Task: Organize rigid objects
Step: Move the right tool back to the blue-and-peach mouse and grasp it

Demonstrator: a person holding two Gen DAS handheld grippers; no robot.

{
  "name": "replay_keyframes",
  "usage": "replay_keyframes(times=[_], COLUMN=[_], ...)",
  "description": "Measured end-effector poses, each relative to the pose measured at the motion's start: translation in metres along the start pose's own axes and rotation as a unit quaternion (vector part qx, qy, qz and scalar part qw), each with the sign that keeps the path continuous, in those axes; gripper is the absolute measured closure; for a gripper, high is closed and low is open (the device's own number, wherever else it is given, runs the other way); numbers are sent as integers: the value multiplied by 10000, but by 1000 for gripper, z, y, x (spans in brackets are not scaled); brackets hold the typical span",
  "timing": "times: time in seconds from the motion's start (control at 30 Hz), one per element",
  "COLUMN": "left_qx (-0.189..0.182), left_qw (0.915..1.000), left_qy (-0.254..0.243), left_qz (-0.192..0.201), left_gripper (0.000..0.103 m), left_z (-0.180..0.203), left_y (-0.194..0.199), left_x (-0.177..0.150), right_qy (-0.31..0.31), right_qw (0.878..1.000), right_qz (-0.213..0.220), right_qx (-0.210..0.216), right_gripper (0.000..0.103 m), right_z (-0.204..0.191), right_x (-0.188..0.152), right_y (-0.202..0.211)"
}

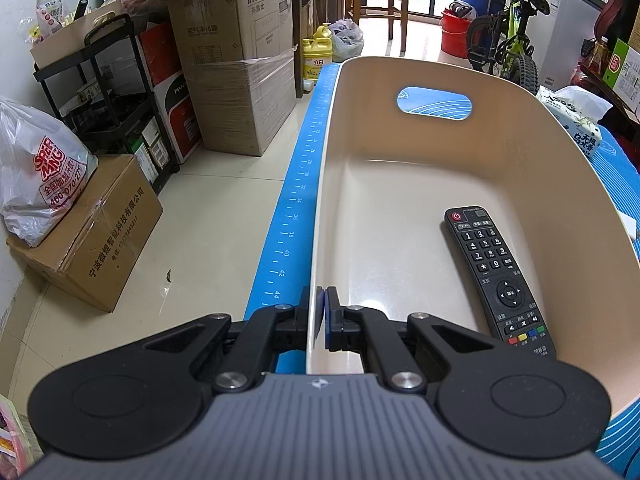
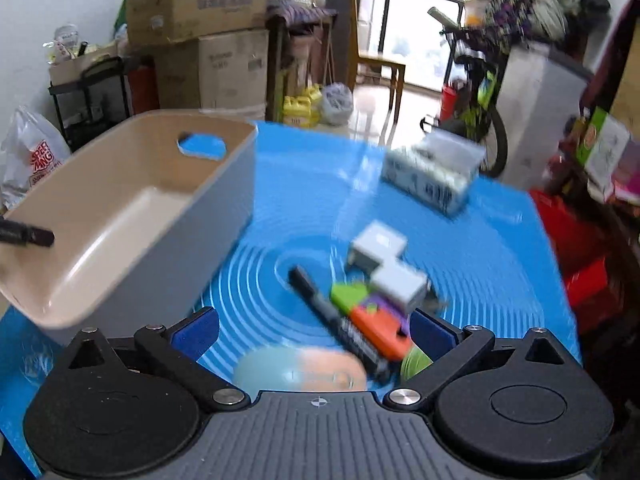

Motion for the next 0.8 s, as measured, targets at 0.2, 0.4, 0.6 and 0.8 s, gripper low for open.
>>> replay_keyframes(times=[0.2,0.4,0.6,0.8], left_qx=[-4,-12,-15,-11], left_qw=[10000,10000,10000,10000], left_qy=[1,3,3,1], left_qz=[0,3,5,5], left_gripper=[97,97,97,97], left_z=[-1,-1,-2,-2], left_y=[0,0,0,0], left_x=[0,0,-1,-1], right_qy=[-68,169,1815,2928], right_qw=[9997,9991,9805,9454], right_qz=[-230,-388,-661,-1038], right_qx=[-39,42,349,983], right_gripper=[2,2,4,5], right_z=[-4,-7,-29,-41], right_x=[-37,-52,-50,-46], right_y=[-20,-24,-33,-45])
Point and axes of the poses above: each gripper's, at about its wrist camera, not at the fingertips, and y roughly against the way its jaws point, z to its right, x to its top, the point moved 10 cm from there along -y, roughly the way its jaws point, and after that the axes turned 7 degrees about -y, right-handed, at the moved point
